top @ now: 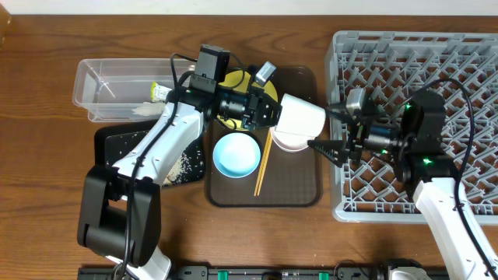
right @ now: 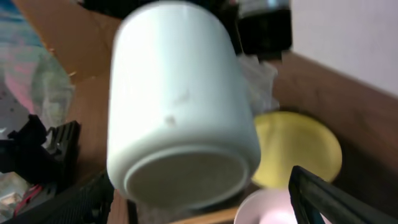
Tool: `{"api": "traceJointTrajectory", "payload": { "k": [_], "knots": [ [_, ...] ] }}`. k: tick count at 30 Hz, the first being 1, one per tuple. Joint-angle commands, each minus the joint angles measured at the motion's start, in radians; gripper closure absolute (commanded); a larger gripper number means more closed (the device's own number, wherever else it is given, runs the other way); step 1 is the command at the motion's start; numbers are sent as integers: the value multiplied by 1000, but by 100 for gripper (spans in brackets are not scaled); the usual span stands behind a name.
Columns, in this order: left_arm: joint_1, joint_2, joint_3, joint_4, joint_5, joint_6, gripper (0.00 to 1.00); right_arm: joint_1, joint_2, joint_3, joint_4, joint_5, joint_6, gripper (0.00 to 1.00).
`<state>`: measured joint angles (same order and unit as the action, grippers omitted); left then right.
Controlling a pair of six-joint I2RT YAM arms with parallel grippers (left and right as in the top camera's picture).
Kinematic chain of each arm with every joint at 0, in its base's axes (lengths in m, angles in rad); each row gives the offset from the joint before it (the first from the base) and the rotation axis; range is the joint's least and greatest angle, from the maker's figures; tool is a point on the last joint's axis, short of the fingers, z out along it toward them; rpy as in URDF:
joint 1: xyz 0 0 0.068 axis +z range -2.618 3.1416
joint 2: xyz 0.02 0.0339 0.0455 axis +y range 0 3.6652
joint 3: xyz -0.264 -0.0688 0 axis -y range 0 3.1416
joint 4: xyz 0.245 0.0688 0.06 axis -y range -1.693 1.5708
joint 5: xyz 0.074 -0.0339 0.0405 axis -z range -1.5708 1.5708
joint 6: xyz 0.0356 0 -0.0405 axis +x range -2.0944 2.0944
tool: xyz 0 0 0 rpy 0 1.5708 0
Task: Sort waste into correct bins and load items into the dishwasher rack
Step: 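Grasp the white cup with the left gripper and lift it, then hand the white cup from the left gripper to the right gripper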
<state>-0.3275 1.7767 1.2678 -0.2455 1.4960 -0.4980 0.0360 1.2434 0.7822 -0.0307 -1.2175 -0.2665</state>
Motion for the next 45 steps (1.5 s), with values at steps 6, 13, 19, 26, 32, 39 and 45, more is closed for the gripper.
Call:
{"api": "traceJointTrajectory", "payload": {
  "k": [6,13,19,26,32,39,45],
  "knots": [
    [-3,0,4,2,56,-2,94,-8,2,14,124,-134,106,15],
    [-29,0,4,2,56,-13,94,-7,2,14,132,-133,106,18],
    [-40,0,4,2,56,-13,94,23,2,14,132,-91,106,21],
    [-43,0,4,2,57,-35,94,37,2,14,133,-88,105,33],
    [-43,0,4,5,56,-35,94,37,2,14,132,-88,106,44],
    [-34,0,4,12,-43,7,54,36,2,14,96,-49,138,55],
    [-6,-2,4,-121,-432,27,45,24,2,14,14,167,200,56]
  ]
}}
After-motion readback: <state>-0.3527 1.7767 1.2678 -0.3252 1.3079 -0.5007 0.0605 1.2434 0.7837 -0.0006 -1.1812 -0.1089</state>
